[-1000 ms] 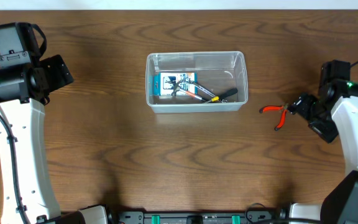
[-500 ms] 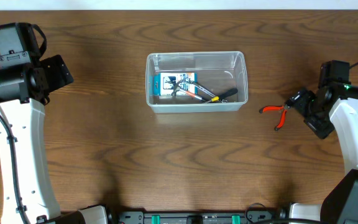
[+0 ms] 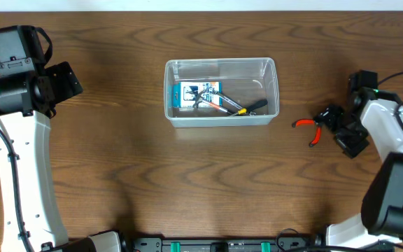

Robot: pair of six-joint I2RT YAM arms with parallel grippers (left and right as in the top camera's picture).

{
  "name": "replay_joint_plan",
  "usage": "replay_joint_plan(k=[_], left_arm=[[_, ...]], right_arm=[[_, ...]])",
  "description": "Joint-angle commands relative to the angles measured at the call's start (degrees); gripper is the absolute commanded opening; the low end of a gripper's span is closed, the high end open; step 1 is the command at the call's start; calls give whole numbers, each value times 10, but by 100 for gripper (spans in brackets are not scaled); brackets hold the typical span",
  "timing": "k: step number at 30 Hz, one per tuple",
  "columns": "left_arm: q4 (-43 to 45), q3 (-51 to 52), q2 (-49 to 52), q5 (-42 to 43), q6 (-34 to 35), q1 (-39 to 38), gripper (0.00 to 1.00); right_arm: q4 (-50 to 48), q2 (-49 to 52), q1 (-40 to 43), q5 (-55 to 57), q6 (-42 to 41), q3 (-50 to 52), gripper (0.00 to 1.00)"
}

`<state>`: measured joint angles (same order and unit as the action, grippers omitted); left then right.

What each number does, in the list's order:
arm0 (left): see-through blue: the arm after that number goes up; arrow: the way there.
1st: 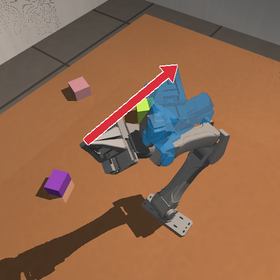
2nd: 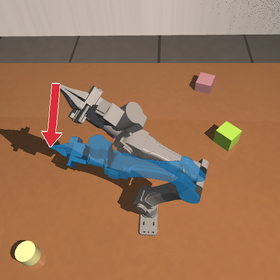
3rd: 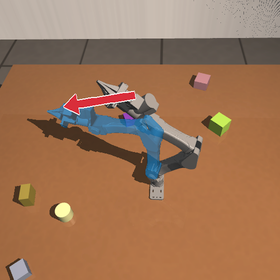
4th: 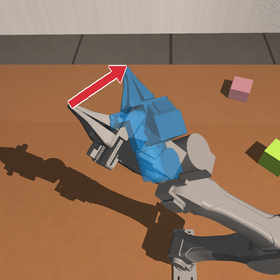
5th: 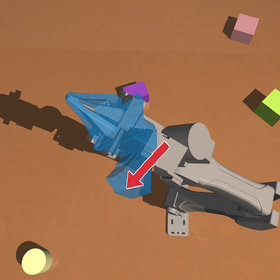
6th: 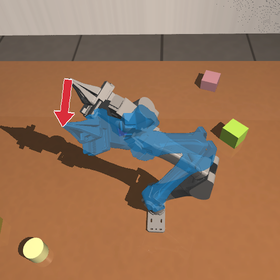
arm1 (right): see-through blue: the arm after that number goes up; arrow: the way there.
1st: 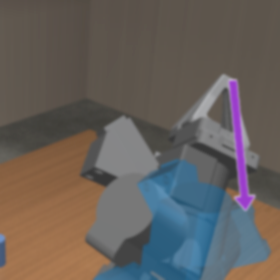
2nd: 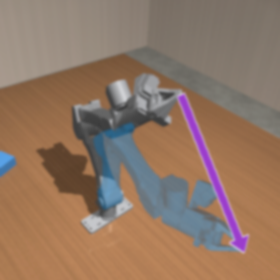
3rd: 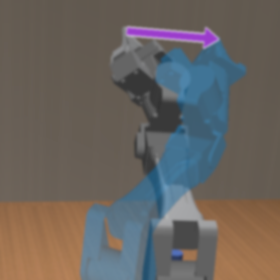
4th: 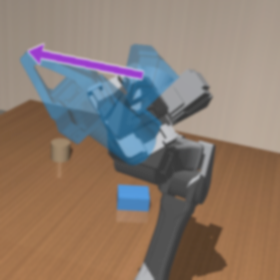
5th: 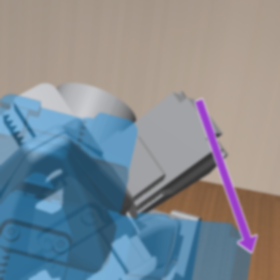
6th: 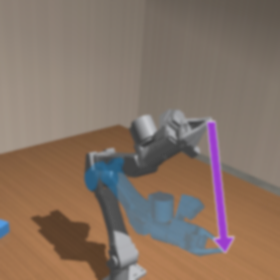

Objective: Pack container
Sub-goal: 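Lower the open right gripper over the red pliers' handles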

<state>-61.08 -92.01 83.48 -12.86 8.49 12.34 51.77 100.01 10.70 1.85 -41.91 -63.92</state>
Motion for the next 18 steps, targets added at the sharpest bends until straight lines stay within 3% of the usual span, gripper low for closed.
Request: replay_joint_plan(k=[1,18], left_arm=[[0,-1,1,-9,-9,2,98],[0,-1,1,-9,-9,2,98]], right_arm=[[-2,18,-16,-3,0,-20,99],[31,68,-38,3,-3,-57,99]])
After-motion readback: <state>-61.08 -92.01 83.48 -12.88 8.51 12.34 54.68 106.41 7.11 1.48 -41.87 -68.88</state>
